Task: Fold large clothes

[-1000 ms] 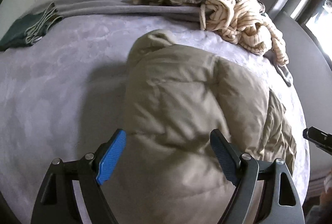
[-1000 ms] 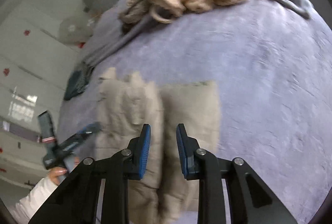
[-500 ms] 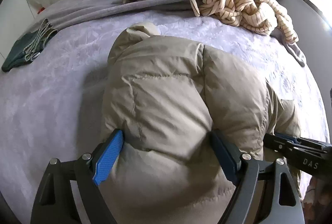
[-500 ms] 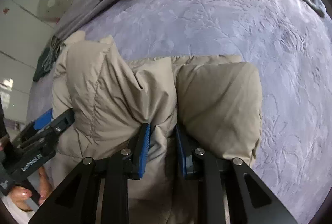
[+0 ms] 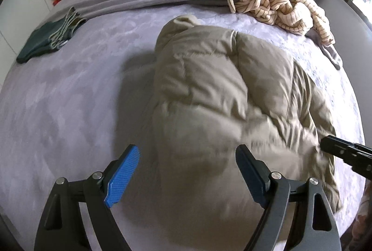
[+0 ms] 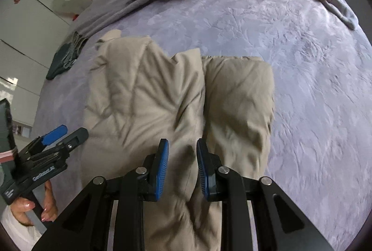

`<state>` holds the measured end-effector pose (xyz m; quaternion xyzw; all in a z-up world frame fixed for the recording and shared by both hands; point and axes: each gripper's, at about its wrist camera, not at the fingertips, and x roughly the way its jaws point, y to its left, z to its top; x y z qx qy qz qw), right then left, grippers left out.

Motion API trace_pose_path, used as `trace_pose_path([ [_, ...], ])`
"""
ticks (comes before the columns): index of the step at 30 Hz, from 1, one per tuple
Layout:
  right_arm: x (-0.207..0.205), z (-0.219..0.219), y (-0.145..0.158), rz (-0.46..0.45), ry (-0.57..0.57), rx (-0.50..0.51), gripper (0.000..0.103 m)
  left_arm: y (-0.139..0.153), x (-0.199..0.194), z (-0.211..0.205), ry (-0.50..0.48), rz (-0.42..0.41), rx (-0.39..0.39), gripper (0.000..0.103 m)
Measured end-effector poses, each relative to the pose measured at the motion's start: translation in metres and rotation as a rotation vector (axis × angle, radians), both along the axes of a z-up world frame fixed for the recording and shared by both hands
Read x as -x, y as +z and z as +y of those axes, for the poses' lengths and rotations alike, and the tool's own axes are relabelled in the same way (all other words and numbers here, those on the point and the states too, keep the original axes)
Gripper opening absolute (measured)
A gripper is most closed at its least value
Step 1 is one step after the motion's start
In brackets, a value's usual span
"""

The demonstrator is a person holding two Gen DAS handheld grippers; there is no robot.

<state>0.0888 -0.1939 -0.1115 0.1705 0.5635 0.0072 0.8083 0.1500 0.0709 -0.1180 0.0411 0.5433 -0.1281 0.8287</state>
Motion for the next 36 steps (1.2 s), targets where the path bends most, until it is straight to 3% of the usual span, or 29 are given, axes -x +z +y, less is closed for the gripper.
trace_pose_path([
  [3,0.023,0.007,0.012,0.002,-0.01,0.003,0.029,0.008,0.019,0.013,0.002,0.004,0.0,0.085],
  [6,0.043,0.013,0.02,0.008,-0.03,0.006,0.029,0.015,0.035,0.025,0.004,0.021,0.01,0.1],
  [13,0.082,0.029,0.036,0.016,-0.089,0.041,0.033,0.04,0.066,0.044,0.003,-0.021,0.015,0.102],
  [16,0.094,0.035,0.047,-0.001,-0.127,0.079,0.049,0.051,0.076,0.05,-0.004,-0.022,0.036,0.102],
  [22,0.108,0.049,0.077,-0.083,-0.146,0.196,0.08,0.072,0.088,0.056,0.026,-0.068,-0.002,0.102],
  [36,0.122,0.052,0.104,-0.133,-0.15,0.248,0.086,0.103,0.117,0.069,0.114,-0.148,-0.055,0.102],
])
